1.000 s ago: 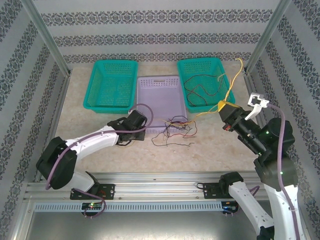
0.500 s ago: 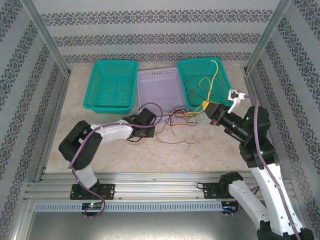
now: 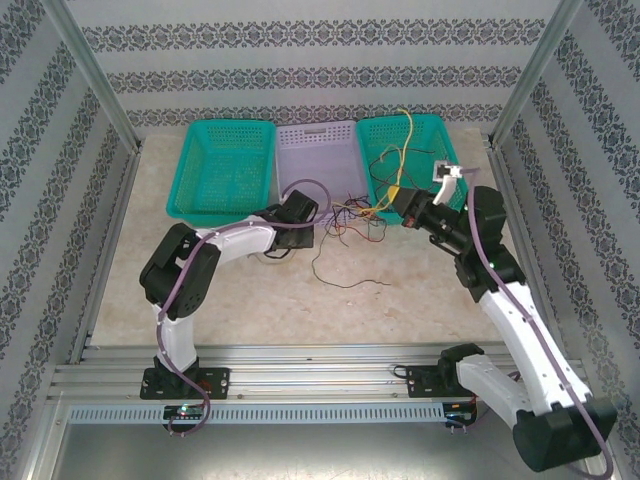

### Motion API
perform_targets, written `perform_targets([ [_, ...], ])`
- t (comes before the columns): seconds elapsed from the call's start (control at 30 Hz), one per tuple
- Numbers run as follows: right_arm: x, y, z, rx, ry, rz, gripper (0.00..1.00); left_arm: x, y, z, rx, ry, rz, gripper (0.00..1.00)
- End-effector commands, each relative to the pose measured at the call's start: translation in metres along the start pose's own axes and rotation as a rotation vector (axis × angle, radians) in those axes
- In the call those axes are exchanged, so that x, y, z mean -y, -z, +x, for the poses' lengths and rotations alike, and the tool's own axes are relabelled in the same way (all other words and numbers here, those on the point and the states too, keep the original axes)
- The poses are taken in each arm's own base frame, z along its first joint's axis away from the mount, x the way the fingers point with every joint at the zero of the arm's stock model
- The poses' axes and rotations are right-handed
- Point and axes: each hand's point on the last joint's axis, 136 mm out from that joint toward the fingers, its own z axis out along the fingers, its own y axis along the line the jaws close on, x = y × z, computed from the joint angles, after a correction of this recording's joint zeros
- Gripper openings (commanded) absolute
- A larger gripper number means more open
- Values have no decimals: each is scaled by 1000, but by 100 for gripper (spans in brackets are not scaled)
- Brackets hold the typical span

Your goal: Untangle the cables

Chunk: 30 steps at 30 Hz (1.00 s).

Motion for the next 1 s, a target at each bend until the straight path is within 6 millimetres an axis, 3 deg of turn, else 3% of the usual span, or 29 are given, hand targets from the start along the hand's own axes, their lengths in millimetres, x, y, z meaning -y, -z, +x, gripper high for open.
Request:
perform_targets([
  [0.0, -26, -3, -35, 99, 80, -89, 0, -1, -1, -19, 37, -14, -7, 0],
  [0.13, -33, -8, -42, 83, 87, -111, 0, -2, 2, -28, 48, -6, 1, 0],
  [0.27, -52, 4, -45, 119, 111, -177, 0, 3, 19, -26, 53, 16, 52, 0],
  [0.3, -55, 7, -46, 130, 123, -186, 0, 4, 24, -26, 60, 23, 70, 6],
  [0.4, -64, 15, -47, 145, 162, -208, 0, 11, 44, -25, 88, 44, 133, 40],
  [0.47, -69, 17, -46, 136, 175, -229, 0, 13, 56, -23, 101, 53, 161, 52],
  [0.77, -62, 20, -24, 108, 196, -249, 0, 28, 105, -7, 116, 71, 303, 74],
  [0.87, -59, 26, -17, 121, 205, -247, 0, 37, 126, -18, 149, 70, 353, 81],
  [0.97, -65, 34, -10, 124, 225, -278, 0, 56, 132, -31, 130, 49, 402, 83],
])
